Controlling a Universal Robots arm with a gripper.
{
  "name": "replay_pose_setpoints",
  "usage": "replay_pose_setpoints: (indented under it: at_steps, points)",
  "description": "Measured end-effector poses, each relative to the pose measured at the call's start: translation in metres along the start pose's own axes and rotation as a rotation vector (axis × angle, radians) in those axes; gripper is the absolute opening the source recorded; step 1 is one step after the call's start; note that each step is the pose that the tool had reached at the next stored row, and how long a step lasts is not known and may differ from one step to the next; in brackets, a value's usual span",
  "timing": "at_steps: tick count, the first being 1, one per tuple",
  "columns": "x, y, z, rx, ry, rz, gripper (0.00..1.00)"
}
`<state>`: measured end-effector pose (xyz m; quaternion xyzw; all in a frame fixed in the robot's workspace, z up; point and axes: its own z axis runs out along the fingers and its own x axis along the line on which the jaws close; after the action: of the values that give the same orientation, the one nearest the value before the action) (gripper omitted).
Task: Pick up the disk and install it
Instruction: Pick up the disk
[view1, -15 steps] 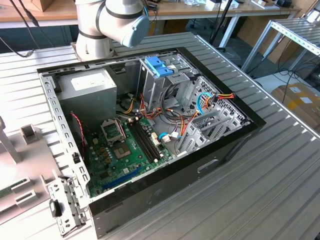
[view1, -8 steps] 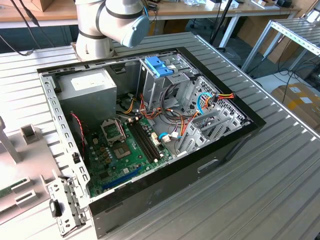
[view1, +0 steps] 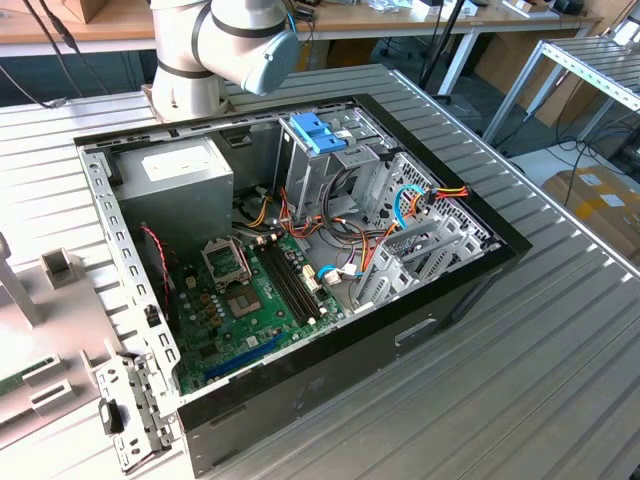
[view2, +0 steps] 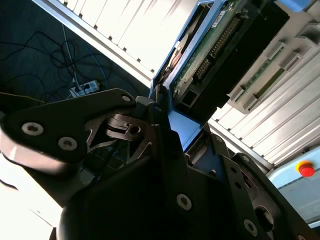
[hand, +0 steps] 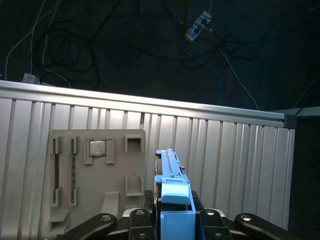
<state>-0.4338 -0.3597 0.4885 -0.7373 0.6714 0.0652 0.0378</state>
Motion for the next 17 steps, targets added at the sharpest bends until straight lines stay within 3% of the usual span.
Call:
replay_pose_setpoints:
  at_steps: [5, 6, 7, 8, 9, 10, 11, 17]
  points:
    - [-0.0002, 0.0, -0.0012, 0.0002, -0.0013, 0.0, 0.37]
    - [-0.0002, 0.0, -0.0013, 0.0, 0.0006, 0.0, 0.37]
    - [-0.0001, 0.0, -0.0013, -0.0012, 0.0119, 0.001, 0.37]
    - [-0.0002, 0.0, -0.0013, -0.0035, 0.0385, 0.002, 0.37]
    - [-0.0002, 0.0, -0.0013, -0.0053, 0.0579, 0.003, 0.37]
    - [-0.0003, 0.0, -0.0012, -0.0083, 0.092, 0.004, 0.37]
    - [-0.0003, 0.0, -0.0012, -0.0092, 0.1024, 0.005, 0.37]
    - [-0.0003, 0.0, -0.0013, -0.0096, 0.1064, 0.005, 0.37]
